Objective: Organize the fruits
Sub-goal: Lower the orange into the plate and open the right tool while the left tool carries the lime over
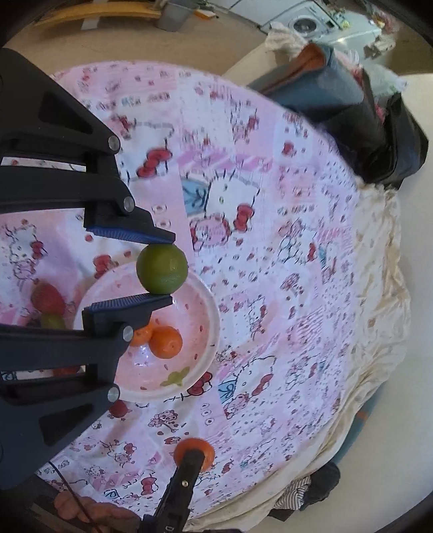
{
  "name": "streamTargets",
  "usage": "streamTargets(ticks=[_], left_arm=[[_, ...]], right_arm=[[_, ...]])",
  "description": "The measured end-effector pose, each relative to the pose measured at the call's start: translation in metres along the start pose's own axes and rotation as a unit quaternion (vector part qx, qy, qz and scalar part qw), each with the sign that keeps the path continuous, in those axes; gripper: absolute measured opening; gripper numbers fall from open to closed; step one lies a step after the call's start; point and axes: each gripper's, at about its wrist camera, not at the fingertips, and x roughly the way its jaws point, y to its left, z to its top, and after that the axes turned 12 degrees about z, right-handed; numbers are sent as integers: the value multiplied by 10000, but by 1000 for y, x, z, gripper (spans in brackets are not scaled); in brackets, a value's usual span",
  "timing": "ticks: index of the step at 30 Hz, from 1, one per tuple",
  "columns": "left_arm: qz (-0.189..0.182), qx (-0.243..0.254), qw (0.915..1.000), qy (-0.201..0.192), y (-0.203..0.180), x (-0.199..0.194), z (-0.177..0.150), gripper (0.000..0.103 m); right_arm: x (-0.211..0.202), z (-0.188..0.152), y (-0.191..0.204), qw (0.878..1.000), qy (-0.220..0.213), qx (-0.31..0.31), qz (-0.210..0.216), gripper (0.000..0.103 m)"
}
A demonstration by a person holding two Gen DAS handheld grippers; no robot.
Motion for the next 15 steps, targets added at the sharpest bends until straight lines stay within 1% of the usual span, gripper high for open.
streamTargets(ticks=[3, 5, 8, 10, 15], left_arm=[[-57, 118, 9999, 28, -8, 15, 1, 25], [-59, 305, 9995, 40, -16, 28, 1, 26], [-14, 422, 9988, 233, -24, 49, 2, 26], [25, 538, 9981, 283, -29, 61, 1, 26], [-11, 646, 9969, 450, -38, 83, 0, 26]], right_arm=[[18, 3, -6, 9998, 186, 18, -40, 44], [27, 4, -8, 9995, 312, -32, -75, 44], [45, 5, -12, 9982, 571, -137, -147, 44], [56, 5, -14, 9970, 717, -214, -209, 44], [77, 1, -25, 9942, 1036, -97, -258, 44]])
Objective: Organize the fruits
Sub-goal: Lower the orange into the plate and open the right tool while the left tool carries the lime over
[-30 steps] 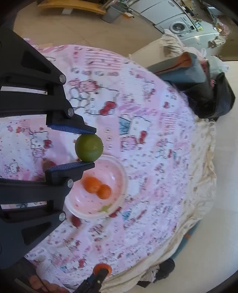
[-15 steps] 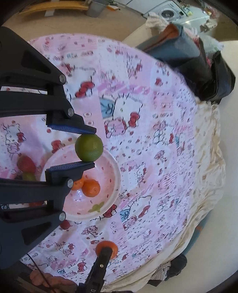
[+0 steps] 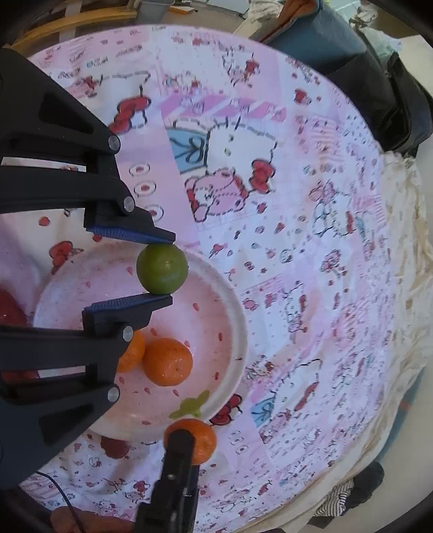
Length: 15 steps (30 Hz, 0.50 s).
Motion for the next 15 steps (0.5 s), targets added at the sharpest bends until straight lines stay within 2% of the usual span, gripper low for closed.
streamTargets(ticks=[6, 15], left_arm=[[10, 125, 9998, 148, -8, 21, -1, 26], [-38, 161, 9997, 159, -14, 26, -2, 27]], right_arm=[[14, -9, -6, 9996, 275, 101, -35, 44], [24, -11, -15, 9985, 459, 218, -191, 45]])
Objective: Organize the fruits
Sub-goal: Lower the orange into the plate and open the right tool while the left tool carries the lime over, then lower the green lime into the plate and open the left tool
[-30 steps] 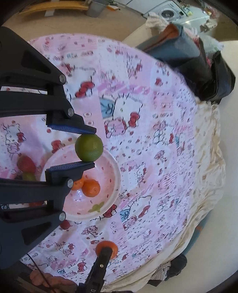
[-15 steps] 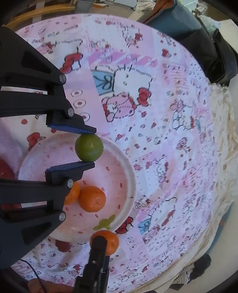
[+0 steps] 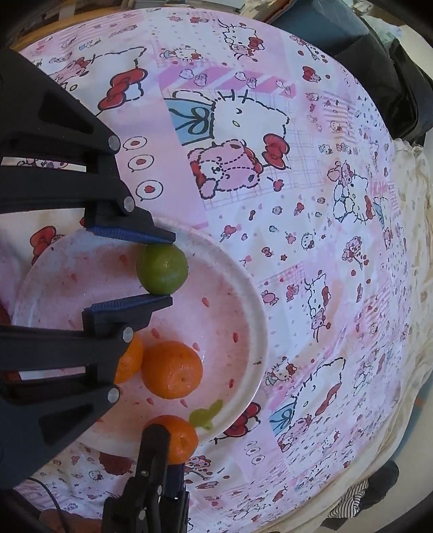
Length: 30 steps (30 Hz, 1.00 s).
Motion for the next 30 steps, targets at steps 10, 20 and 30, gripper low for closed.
streamTargets(ticks=[10, 20, 30], left_arm=[[19, 35, 10000, 38, -1, -1, -2, 27], [11, 149, 9999, 83, -4, -1, -4, 28], [80, 338, 9994, -87, -10, -15, -9, 76]], right_arm=[[1, 1, -2, 10000, 2, 30, -67, 46], [-6, 3, -3, 9999, -147, 62, 28, 47], [-31, 12, -11, 9973, -611, 346, 199, 75]])
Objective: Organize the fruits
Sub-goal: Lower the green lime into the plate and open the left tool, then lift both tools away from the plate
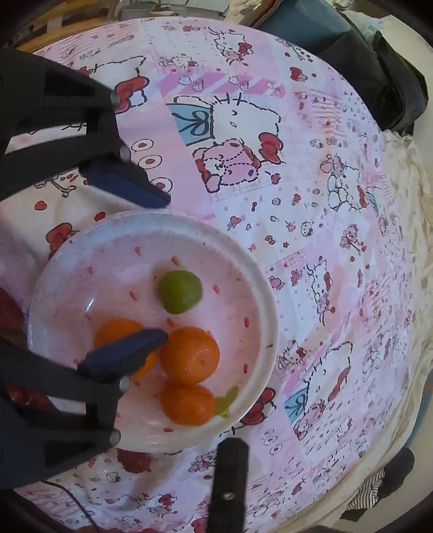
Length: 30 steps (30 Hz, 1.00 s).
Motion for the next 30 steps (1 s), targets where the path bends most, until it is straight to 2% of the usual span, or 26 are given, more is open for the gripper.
streamTargets(ticks=[1, 3, 4, 7, 17, 30], left_arm=[[-19, 4, 10000, 1, 0, -1, -1, 76], [-50, -27, 10000, 15, 1, -3, -1, 77], [-85, -82, 9999, 33, 3, -4, -2, 78], [-114, -229, 9997, 49, 8, -7, -3, 84], [-48, -549, 9983, -203, 20, -30, -5, 85], [-45, -890, 9947, -523, 36, -71, -17, 88]], right_arm=[[-1, 1, 0, 10000, -20, 22, -26, 80], [-6, 1, 0, 9998, -166, 40, -117, 95], [-7, 1, 1, 9997, -213, 28, -148, 96], [-10, 3, 3, 9996, -236, -13, -141, 97], [-28, -3, 11, 9992, -370, -67, -127, 97], [-64, -28, 28, 9978, -558, -226, -264, 97]])
